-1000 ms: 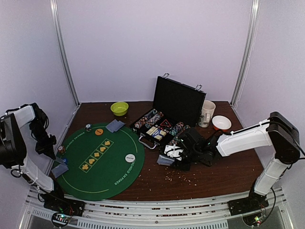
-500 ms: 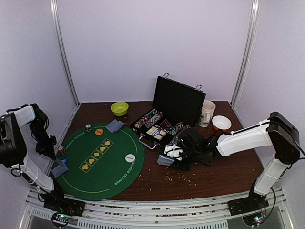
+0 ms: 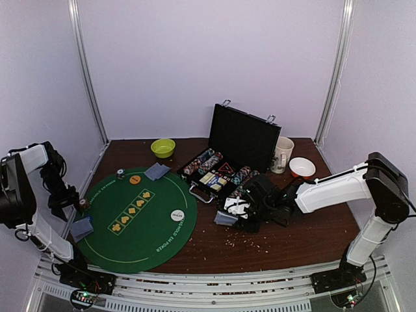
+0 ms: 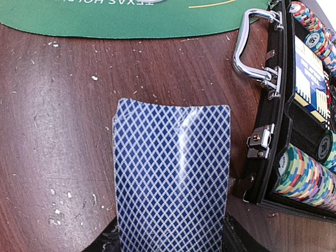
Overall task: Distribute texas hold em gaming equipment
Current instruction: Distribute the poker card in the small blind area, then pick up the poker card from the face-down deck piles.
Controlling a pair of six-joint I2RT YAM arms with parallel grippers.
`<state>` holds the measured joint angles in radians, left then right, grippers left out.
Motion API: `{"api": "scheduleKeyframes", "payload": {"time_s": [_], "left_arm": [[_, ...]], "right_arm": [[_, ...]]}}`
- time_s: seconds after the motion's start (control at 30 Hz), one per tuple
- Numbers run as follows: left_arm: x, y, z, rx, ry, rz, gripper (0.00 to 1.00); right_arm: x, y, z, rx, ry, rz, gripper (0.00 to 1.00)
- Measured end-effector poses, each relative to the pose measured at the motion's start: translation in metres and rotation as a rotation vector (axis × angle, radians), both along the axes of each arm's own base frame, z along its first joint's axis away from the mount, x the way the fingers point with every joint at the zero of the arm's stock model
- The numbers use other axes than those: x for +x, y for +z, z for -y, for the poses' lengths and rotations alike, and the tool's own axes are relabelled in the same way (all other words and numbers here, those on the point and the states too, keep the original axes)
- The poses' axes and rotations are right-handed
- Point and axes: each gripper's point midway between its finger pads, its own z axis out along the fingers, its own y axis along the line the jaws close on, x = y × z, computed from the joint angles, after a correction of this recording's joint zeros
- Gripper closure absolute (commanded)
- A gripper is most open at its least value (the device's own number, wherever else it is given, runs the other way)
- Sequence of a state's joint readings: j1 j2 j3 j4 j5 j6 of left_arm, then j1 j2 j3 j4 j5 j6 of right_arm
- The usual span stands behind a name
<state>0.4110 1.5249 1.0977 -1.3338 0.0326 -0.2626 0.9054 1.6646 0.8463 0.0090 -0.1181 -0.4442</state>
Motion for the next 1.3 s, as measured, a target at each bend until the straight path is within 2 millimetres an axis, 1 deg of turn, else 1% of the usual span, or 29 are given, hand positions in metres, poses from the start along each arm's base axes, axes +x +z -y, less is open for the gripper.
{"api": "scheduleKeyframes", "payload": {"time_s": [0.1, 0.2, 0.3, 0.37, 0.4, 0.47, 0.5, 0.53, 0.57, 0.6, 0.63, 0.67, 0.7, 0.73, 0.77, 0.8, 0.83, 0.87, 0.9, 0.93, 0.97, 1.0, 1.03, 1.07, 1.13, 1.17, 1.2, 1.27, 1.3], "left_arm": [[-0.001, 0.001, -0.002, 0.012, 0.008, -0.002, 0.14], [-0.001, 0.001, -0.003, 0.021, 0.010, -0.003, 0.10], [-0.001, 0.002, -0.003, 0.023, 0.009, 0.003, 0.11], [0.005, 0.005, -0.003, 0.018, 0.011, 0.031, 0.19], [0.010, 0.009, -0.002, 0.009, 0.012, 0.057, 0.21], [0.034, 0.027, 0.000, 0.002, -0.001, 0.150, 0.22], [0.053, 0.042, 0.000, 0.018, -0.026, 0.218, 0.22], [0.075, 0.062, 0.003, 0.046, -0.071, 0.297, 0.22], [0.099, 0.085, 0.012, 0.081, -0.140, 0.386, 0.22], [0.121, 0.109, 0.027, 0.110, -0.216, 0.474, 0.22], [0.143, 0.136, 0.052, 0.128, -0.307, 0.578, 0.23], [0.157, 0.157, 0.075, 0.129, -0.375, 0.660, 0.24], [0.170, 0.180, 0.106, 0.117, -0.453, 0.752, 0.26], [0.175, 0.196, 0.134, 0.094, -0.513, 0.825, 0.26], [0.176, 0.208, 0.164, 0.063, -0.571, 0.888, 0.27], [0.173, 0.210, 0.182, 0.036, -0.605, 0.908, 0.27], [0.168, 0.209, 0.203, 0.009, -0.643, 0.929, 0.26], [0.162, 0.203, 0.223, -0.022, -0.678, 0.935, 0.26], [0.155, 0.193, 0.239, -0.046, -0.706, 0.931, 0.26], [0.147, 0.179, 0.261, -0.085, -0.742, 0.925, 0.27], [0.136, 0.162, 0.284, -0.136, -0.778, 0.911, 0.29], [0.127, 0.135, 0.303, -0.190, -0.790, 0.882, 0.31], [0.114, 0.123, 0.322, -0.238, -0.829, 0.860, 0.32], [0.102, 0.102, 0.340, -0.287, -0.850, 0.836, 0.33], [0.086, 0.066, 0.367, -0.366, -0.880, 0.792, 0.33], [0.080, 0.052, 0.380, -0.405, -0.888, 0.773, 0.33], [0.078, 0.042, 0.390, -0.432, -0.895, 0.762, 0.33], [0.079, 0.026, 0.423, -0.512, -0.919, 0.770, 0.33], [0.078, 0.020, 0.435, -0.540, -0.929, 0.769, 0.34]], "right_arm": [[0.000, 0.000, 0.000, -0.001, 0.002, 0.001, 0.46], [0.000, 0.000, 0.000, -0.002, 0.001, 0.001, 0.46], [0.000, 0.000, 0.000, -0.002, 0.001, 0.002, 0.46], [0.000, 0.000, 0.000, -0.002, 0.001, 0.001, 0.46], [0.000, 0.000, 0.000, -0.002, 0.001, 0.001, 0.46], [0.000, 0.000, 0.000, -0.002, 0.001, 0.001, 0.46], [0.000, 0.000, 0.000, -0.002, 0.001, 0.001, 0.46], [0.000, 0.000, 0.000, -0.002, 0.001, 0.002, 0.46], [0.000, 0.000, 0.000, -0.003, 0.001, 0.001, 0.46], [0.000, 0.000, 0.001, -0.004, 0.001, 0.001, 0.46], [0.000, -0.001, 0.001, -0.004, 0.001, 0.000, 0.46], [0.000, -0.001, 0.001, -0.005, 0.001, 0.000, 0.47], [0.000, -0.001, 0.001, -0.005, 0.001, -0.001, 0.47], [0.000, -0.001, 0.001, -0.005, 0.001, 0.000, 0.47], [0.000, 0.000, 0.001, -0.003, 0.001, 0.002, 0.47], [0.000, -0.001, 0.001, -0.002, 0.001, 0.002, 0.47], [0.000, -0.001, 0.001, -0.001, 0.001, 0.003, 0.47], [-0.001, -0.002, 0.001, -0.001, 0.001, 0.003, 0.47], [-0.001, -0.003, 0.002, -0.003, 0.001, 0.002, 0.47], [-0.001, -0.004, 0.002, -0.004, 0.001, 0.001, 0.47], [-0.002, -0.004, 0.002, -0.004, 0.001, 0.001, 0.47], [-0.001, -0.004, 0.002, -0.001, 0.001, 0.004, 0.47], [-0.001, -0.004, 0.002, 0.001, 0.001, 0.006, 0.47], [-0.001, -0.005, 0.002, 0.004, 0.000, 0.008, 0.47], [-0.001, -0.006, 0.003, 0.007, 0.000, 0.011, 0.47], [-0.002, -0.007, 0.003, 0.007, 0.000, 0.010, 0.47], [-0.002, -0.008, 0.004, 0.008, -0.001, 0.011, 0.47], [-0.002, -0.009, 0.004, 0.012, -0.001, 0.013, 0.47], [-0.003, -0.009, 0.004, 0.013, -0.001, 0.014, 0.47]]}}
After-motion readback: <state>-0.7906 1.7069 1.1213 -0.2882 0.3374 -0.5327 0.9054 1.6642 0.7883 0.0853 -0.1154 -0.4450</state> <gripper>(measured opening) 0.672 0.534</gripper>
